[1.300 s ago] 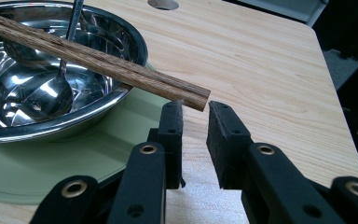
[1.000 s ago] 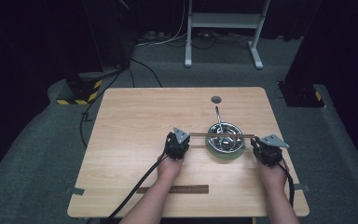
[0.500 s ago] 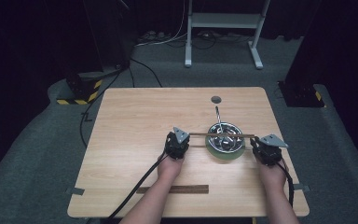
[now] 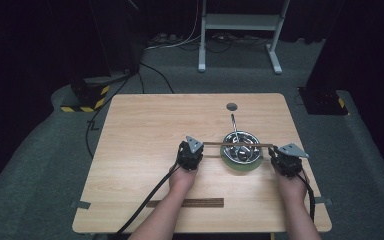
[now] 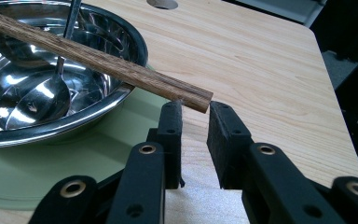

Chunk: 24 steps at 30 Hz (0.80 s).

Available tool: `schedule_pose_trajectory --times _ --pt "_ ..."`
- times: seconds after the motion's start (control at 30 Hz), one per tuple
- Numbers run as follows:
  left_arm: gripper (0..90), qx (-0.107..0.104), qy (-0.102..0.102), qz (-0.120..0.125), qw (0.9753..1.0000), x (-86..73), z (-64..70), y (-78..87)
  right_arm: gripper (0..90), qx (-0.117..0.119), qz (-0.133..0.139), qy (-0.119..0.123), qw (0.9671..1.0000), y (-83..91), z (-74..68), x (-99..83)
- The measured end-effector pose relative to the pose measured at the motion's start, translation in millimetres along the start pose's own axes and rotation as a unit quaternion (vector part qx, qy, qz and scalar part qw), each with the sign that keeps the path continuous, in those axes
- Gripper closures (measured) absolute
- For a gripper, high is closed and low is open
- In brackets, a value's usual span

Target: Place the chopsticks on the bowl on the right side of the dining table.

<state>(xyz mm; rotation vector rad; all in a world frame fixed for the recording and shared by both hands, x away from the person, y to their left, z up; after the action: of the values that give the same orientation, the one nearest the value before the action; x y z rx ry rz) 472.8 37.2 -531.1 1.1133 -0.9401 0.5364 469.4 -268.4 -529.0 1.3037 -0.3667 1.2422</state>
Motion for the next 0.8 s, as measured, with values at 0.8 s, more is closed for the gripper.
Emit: schedule_pose_trajectory --times 0.8 --pt "81.9 0.001 0.002 -0.009 1.0000 -1.3 -0.9 3.5 67.7 -0.005 -0.001 0.004 1.0000 0.3 -1.2 -0.8"
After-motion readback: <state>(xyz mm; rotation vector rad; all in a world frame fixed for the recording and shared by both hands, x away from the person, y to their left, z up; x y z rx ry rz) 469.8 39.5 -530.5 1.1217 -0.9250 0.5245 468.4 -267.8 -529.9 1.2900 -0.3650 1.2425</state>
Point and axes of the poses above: each handheld gripper's, and its own axes: y roughly backward along the jaws, x roughly out of its top, z roughly to its right, the point moved 5 cm from there along -y, roughly forward along the jaws, and after that the axes turned 10 degrees about y, right-handed, at the moved point
